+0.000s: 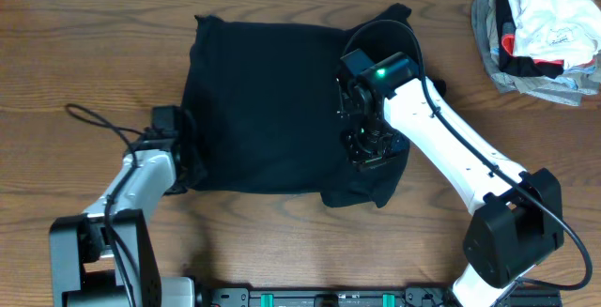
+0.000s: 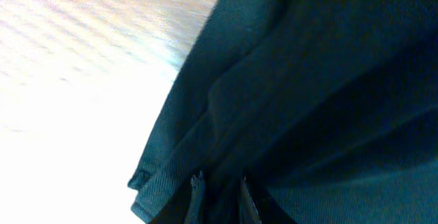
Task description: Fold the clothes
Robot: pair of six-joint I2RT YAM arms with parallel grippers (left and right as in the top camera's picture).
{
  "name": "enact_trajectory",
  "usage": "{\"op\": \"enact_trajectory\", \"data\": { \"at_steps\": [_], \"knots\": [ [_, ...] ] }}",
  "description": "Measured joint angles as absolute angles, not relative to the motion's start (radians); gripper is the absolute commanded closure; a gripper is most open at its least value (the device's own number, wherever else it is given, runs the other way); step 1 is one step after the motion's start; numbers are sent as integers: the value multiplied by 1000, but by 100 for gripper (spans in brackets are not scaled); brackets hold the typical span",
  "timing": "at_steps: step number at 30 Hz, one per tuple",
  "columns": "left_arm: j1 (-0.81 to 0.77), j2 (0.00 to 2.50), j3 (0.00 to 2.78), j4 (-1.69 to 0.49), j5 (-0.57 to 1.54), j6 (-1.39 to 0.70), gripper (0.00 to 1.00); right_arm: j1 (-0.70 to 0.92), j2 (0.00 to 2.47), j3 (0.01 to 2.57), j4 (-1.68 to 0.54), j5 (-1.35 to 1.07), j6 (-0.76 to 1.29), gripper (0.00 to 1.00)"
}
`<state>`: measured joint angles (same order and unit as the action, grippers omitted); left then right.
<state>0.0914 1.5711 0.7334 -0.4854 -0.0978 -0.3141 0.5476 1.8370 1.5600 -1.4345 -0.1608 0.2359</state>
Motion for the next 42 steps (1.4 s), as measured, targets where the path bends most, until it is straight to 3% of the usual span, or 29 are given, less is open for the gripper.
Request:
{"op": "enact_trajectory", "data": {
  "at_steps": [4,15,22,27,32,35,36,42],
  "knots": [
    [142,1573,733,-467,-97,-314,81,556,1837,1559,-1439,-162,245,61],
    [148,1574,733,-463,-96,-314,81,580,1837,1371,-1407,-163,285,63],
    [148,1575,733,-463,-96,-314,81,588,1837,1248,-1256,-149,357,49],
    [148,1575,733,-463,-96,-314,81,588,1837,1157,-1139,-136,377,48],
    [148,1575,733,-463,-96,-314,81,588,1837,1108,-1070,-81,420,67],
    [148,1575,733,-463,-96,-314,81,585,1837,1108,-1023,-56,430,94],
    [148,1575,733,-463,-96,-314,81,584,1837,1108,-1007,-49,437,99],
    [148,1575,733,-463,-96,-314,81,545,1837,1138,-992,-34,447,99]
  ]
}}
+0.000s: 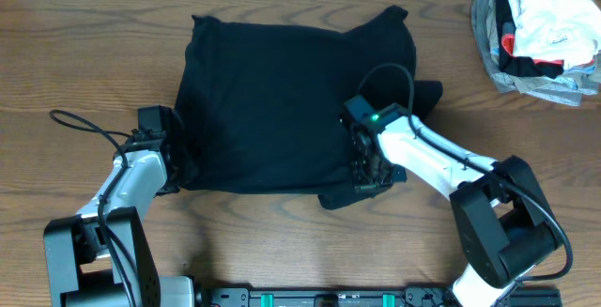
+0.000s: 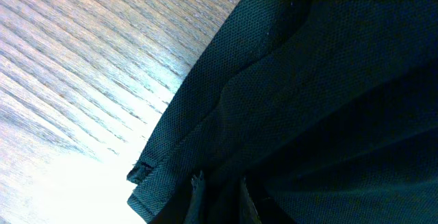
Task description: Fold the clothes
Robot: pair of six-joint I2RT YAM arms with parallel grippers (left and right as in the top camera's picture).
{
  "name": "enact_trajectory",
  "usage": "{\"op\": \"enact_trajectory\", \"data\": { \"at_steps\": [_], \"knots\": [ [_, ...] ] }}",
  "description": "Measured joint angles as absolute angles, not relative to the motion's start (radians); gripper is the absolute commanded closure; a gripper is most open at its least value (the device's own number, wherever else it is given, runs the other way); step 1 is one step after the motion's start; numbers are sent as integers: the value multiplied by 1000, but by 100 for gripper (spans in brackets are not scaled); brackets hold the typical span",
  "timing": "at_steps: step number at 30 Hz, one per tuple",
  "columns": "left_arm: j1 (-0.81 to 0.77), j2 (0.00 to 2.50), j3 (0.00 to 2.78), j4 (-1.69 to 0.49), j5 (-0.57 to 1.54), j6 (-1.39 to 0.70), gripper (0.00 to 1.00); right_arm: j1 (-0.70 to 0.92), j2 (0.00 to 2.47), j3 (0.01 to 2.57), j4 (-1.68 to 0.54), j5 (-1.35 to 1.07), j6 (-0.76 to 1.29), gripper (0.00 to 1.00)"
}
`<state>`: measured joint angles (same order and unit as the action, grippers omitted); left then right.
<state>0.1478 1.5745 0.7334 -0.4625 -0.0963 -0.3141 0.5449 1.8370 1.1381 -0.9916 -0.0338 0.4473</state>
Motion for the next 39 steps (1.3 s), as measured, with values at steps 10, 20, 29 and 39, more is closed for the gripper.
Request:
{"op": "enact_trajectory", "data": {
  "at_steps": [10,20,29,39],
  "knots": [
    [148,1575,733,-463,-96,-314,82,506,1837,1382,-883,0,402,99],
    [148,1575,733,-461,-96,-314,81,481,1860,1389,-698,15,348,50],
    [149,1575,733,-456,-97,-314,81,479,1882,1398,-700,-9,270,41],
    [149,1575,733,-455,-97,-314,82,525,1883,1420,-796,-64,236,46]
  ]
}}
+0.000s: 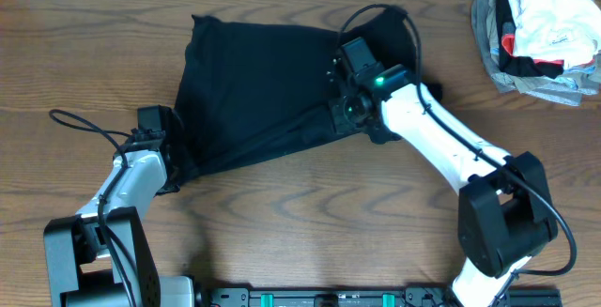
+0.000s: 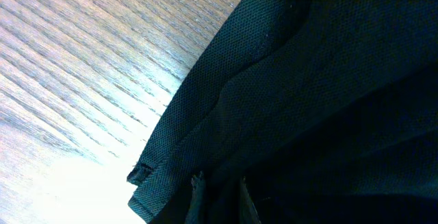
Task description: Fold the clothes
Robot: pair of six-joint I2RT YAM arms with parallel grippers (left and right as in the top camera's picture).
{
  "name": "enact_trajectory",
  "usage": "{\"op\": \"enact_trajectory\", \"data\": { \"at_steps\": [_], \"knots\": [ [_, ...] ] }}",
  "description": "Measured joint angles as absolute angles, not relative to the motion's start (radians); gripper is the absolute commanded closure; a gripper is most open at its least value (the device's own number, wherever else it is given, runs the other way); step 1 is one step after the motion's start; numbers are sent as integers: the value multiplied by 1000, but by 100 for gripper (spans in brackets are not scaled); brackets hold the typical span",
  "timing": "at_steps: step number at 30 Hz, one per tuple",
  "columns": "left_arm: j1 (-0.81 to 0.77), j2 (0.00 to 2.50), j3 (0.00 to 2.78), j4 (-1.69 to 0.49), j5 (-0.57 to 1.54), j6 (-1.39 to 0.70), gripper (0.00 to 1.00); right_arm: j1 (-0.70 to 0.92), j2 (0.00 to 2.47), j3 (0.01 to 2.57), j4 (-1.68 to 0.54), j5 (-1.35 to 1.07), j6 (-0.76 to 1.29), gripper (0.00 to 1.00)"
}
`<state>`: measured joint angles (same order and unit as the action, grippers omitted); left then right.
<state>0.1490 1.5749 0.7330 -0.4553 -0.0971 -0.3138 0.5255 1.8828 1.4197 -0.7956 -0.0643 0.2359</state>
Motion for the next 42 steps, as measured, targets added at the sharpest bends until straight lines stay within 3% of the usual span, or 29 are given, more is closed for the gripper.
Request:
{"op": "enact_trajectory", "data": {
  "at_steps": [19,25,28,33,40,42],
  "knots": [
    [149,1575,733,-455,-97,-314,82,591,2054,1420,-655,28,132,40],
    [149,1575,733,-455,-97,-314,81,590,2054,1420,-634,56,121,58],
    [149,1575,733,-454,-97,-314,81,590,2054,1420,-635,64,120,77],
    [149,1576,733,-447,-98,-314,81,587,2054,1420,-645,66,115,99],
    [149,1576,733,-450,-98,-314,81,584,2052,1458,-784,66,126,99],
    [149,1576,734,-459,-99,-316,87,579,2039,1480,-858,63,126,99]
  ]
}}
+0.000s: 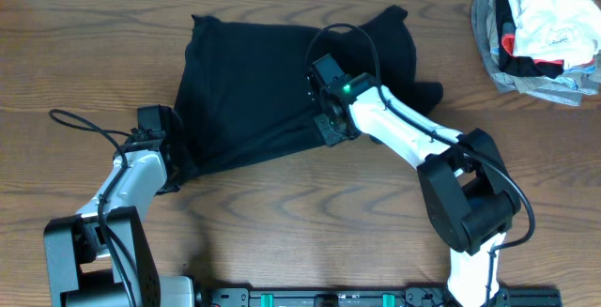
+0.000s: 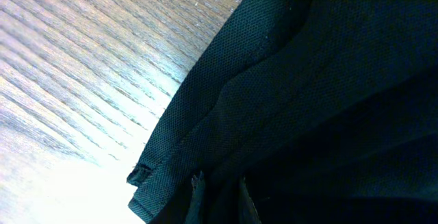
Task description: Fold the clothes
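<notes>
A black garment (image 1: 272, 72) lies spread on the wooden table (image 1: 282, 232), its front edge running on a slant from front left to middle right. My left gripper (image 1: 178, 161) is shut on the garment's front left corner. In the left wrist view the gripper (image 2: 222, 200) pinches dark cloth (image 2: 308, 80) between its fingers (image 2: 198, 195). My right gripper (image 1: 329, 124) sits on the folded front edge near the garment's middle and appears shut on the cloth. A dark sleeve (image 1: 423, 91) sticks out at the right.
A pile of other clothes (image 1: 540, 30), white, black and grey, lies at the back right corner. The left arm's cable (image 1: 84, 119) loops over the table at the left. Bare wood runs along the front of the table.
My right gripper has moved a little left and toward the front along the garment's folded edge. The left gripper and the corner it holds have stayed put.
First the garment lay flat with a flap hanging at the front right, my right gripper over it and my left on the front left corner. Then the right gripper was low at that flap. Later the flap was folded back, leaving the slanted front edge.
</notes>
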Robot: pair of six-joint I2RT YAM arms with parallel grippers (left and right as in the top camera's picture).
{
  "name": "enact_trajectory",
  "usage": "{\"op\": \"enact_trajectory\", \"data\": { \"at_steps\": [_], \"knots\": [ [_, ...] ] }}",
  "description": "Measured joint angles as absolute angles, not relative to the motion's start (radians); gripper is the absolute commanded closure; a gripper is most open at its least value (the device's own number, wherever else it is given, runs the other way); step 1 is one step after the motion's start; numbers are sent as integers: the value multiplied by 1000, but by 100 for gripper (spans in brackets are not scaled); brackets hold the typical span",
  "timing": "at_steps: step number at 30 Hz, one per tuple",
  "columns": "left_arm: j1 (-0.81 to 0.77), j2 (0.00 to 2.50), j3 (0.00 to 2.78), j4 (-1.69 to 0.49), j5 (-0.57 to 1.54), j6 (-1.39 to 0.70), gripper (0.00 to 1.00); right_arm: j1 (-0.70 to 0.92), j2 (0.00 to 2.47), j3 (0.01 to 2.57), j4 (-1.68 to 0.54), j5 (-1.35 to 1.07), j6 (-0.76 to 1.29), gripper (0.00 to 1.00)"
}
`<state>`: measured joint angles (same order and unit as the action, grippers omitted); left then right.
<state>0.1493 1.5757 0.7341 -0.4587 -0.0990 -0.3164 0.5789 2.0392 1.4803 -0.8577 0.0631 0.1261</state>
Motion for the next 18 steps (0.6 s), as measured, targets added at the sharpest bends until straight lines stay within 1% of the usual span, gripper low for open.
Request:
{"op": "enact_trajectory", "data": {
  "at_steps": [4,8,11,12,13,14,18],
  "knots": [
    [150,1571,744,-550,-101,-314,86,536,1941,1517,-1017,59,127,99],
    [150,1530,749,-640,-100,-314,87,459,1792,1554,-1176,54,129,99],
    [150,1460,757,-690,-102,-314,83,409,1707,1563,-1282,37,129,99],
    [152,1431,761,-711,-104,-313,83,395,1685,1563,-1318,32,130,99],
    [152,1399,764,-734,-105,-314,79,379,1668,1563,-1356,25,130,99],
    [153,1376,766,-751,-105,-313,77,370,1658,1563,-1381,19,130,99],
    [154,1282,769,-813,-92,-314,77,334,1643,1563,-1485,-6,130,98]
  ]
}}
